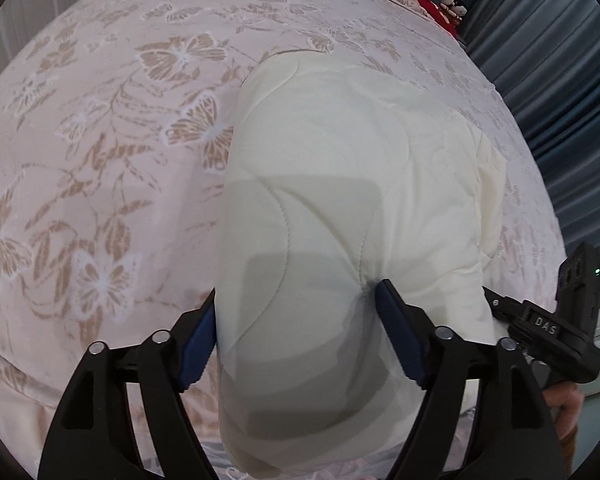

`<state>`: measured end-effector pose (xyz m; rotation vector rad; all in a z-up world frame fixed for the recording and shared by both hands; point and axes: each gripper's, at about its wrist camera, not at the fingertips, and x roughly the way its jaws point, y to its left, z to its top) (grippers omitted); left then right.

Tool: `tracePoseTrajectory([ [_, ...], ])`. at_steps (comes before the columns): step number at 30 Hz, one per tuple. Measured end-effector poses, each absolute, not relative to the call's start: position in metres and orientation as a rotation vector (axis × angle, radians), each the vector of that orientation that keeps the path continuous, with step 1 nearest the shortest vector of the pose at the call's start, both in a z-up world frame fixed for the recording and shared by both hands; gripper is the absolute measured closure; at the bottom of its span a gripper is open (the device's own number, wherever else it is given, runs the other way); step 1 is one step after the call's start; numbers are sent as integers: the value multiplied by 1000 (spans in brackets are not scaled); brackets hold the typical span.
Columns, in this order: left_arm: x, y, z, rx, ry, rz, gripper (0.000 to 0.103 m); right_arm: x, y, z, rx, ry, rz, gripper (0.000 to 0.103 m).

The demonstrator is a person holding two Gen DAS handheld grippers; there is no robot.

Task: Fold large clothes
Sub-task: 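Grasp the folded jacket with the left tool while the right tool grips its end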

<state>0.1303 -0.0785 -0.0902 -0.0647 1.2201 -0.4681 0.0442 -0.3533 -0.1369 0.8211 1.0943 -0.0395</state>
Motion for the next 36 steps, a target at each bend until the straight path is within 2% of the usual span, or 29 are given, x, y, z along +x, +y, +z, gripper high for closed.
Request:
tracePoseTrajectory([
  [7, 141, -91, -99, -36, 1204, -458, 11, 48, -352, -144, 848, 1094, -40, 54],
  [12, 150, -99, -108, -29, 1204, -455, 5, 51, -356, -152, 875, 1097, -28, 53],
  [26, 163, -103, -128, -48, 1232, -456, 5, 65, -361, -163, 877, 1106, -20, 51],
  [28, 162, -103, -126, -51, 1231, -459, 5, 65, -359, -159, 871, 1098, -25, 59],
  [29, 161, -103, -123, -55, 1228, -465, 7, 63, -357, -155, 855, 1090, -25, 62],
  [31, 155, -101, -110, -55, 1208, -480, 20, 61, -346, -138, 798, 1067, -38, 74],
  [33, 150, -98, -95, -55, 1188, -497, 36, 59, -336, -121, 744, 1045, -47, 78],
  [36, 140, -88, -59, -88, 1134, -549, 49, 47, -331, -87, 725, 975, -43, 79],
])
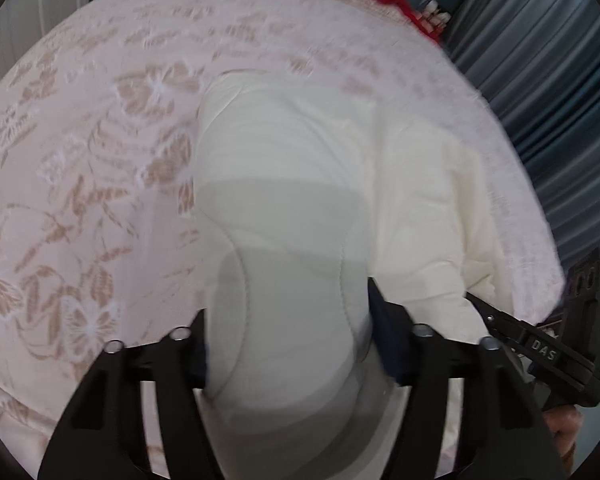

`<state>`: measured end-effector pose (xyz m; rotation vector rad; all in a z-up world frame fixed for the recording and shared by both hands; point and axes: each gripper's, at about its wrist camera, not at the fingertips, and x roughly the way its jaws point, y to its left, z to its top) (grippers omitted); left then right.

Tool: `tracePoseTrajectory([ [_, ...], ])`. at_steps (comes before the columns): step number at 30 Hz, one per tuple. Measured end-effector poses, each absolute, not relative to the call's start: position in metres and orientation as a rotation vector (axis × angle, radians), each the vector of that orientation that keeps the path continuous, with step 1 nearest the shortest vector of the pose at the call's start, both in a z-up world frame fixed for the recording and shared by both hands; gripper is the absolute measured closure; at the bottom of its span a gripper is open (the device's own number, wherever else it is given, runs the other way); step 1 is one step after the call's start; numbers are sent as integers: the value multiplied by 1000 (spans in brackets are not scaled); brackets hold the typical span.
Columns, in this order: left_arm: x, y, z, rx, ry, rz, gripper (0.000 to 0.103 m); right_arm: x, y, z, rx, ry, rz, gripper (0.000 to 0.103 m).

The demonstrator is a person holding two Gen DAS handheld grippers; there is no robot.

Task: Fold large clothes
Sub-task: 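Grasp the folded jacket with the left tool while the right tool grips its end, then lift the cream jacket bundle with both tools and fold it over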

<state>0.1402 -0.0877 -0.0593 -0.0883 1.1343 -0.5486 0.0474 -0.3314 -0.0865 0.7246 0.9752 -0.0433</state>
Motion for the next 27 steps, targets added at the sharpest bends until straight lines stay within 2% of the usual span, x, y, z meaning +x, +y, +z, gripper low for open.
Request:
tracePoseTrajectory([
  [9, 108, -75, 69, -69, 809, -651, 49, 21, -319, 38, 631, 716, -7, 79],
  [15, 116, -50, 129, -70, 631, -651, 49, 38, -300, 99, 561, 587, 52, 79],
  [21, 145, -13, 150, -67, 530, -598, 49, 88, -263, 122, 484, 531, 111, 79],
  [27, 189, 17, 115, -57, 561, -538, 49, 152, -235, 87, 492, 589, 155, 79],
])
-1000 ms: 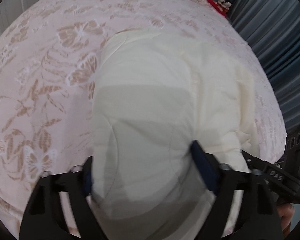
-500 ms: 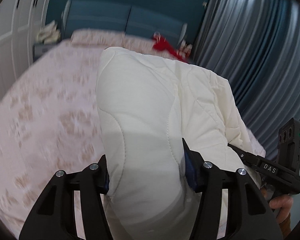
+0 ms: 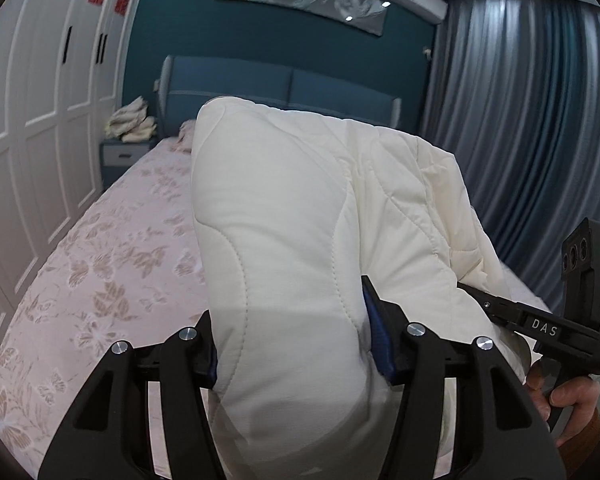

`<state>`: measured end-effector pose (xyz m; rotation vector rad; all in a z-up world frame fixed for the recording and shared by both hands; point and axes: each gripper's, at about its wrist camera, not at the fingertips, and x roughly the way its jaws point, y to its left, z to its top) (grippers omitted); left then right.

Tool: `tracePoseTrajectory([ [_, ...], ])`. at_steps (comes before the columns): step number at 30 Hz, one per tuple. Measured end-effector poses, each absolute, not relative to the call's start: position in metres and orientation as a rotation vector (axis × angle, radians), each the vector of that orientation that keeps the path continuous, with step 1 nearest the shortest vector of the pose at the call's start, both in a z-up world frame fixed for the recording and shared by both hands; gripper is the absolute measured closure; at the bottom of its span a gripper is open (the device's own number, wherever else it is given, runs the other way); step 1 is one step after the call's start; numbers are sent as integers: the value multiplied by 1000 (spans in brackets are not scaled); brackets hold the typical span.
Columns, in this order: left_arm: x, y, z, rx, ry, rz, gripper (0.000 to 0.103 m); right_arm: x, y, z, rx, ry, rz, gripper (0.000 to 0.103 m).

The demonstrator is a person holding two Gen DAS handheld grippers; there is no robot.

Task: Fold large clothes
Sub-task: 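Lift the cream jacket bundle with both tools and fold it over, then open the left tool and release the bundle while the right tool holds its end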

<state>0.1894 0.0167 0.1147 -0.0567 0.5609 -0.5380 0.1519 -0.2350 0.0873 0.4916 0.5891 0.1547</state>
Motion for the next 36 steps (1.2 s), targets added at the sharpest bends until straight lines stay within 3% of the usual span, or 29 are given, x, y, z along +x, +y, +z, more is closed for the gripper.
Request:
tracePoseTrajectory([
  [16, 285, 48, -59, -88, 851, -460, 49, 253, -198, -79, 480, 895, 81, 78],
  [21, 289, 61, -101, -136, 906, -439, 40, 254, -195, -116, 500, 949, 61, 74],
  [28, 282, 58, -94, -89, 923, -372, 28, 247, -211, -121, 603, 994, 56, 57],
  [36, 223, 70, -53, 12, 929, -297, 17, 196, -226, -53, 570, 919, 36, 57],
])
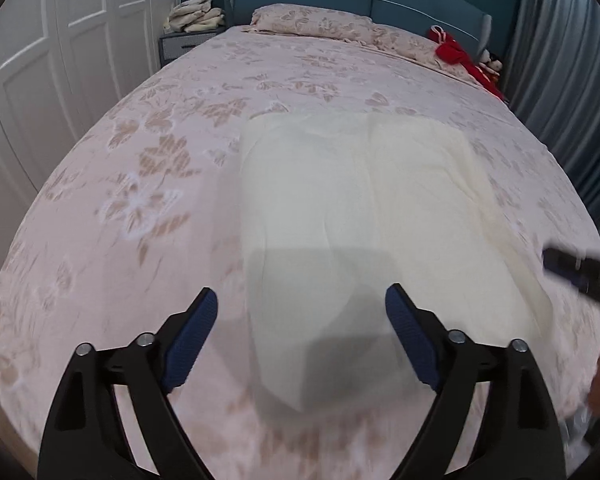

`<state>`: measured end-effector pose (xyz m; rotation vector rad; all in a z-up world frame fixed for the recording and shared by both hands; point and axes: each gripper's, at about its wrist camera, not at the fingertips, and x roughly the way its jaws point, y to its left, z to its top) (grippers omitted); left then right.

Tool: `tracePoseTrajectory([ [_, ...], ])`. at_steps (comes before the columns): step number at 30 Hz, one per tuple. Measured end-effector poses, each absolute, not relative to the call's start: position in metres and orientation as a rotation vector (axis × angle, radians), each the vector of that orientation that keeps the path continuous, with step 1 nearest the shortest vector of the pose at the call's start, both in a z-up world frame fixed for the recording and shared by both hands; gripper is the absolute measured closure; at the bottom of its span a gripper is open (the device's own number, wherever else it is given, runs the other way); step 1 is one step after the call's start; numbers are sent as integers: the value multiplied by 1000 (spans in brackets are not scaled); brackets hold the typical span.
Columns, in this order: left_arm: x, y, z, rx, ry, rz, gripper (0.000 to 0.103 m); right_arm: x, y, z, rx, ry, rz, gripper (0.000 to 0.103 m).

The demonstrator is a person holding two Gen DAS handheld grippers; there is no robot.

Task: Fold large clothes
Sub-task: 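Open the left tool and release the bundle while the right tool holds its end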

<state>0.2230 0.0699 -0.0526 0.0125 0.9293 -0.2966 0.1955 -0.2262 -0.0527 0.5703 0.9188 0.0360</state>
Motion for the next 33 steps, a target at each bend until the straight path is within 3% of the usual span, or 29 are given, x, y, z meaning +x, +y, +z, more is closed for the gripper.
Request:
tracePoseTrajectory([
  [6, 169, 100, -86, 19, 1021, -230, 16, 204, -204, -29, 426, 910, 56, 57],
  [8, 170, 109, -98, -11, 1053, -192, 18, 212, -184, -33, 358, 935, 70, 63],
  [10, 179, 113, -102, -26, 1053, -162, 20, 217, -163, -38, 239, 960, 57, 75],
  [12, 189, 110, -103, 5, 1042, -150, 18, 221, -148, -49, 134, 990, 34, 79],
  [20, 215, 81, -113, 176, 1011, -163, 16, 216, -160, -101, 101, 1072, -59, 82],
  [33, 232, 75, -119, 102, 1067, -125, 12, 238, -162, -137, 70, 1079, -96, 81],
])
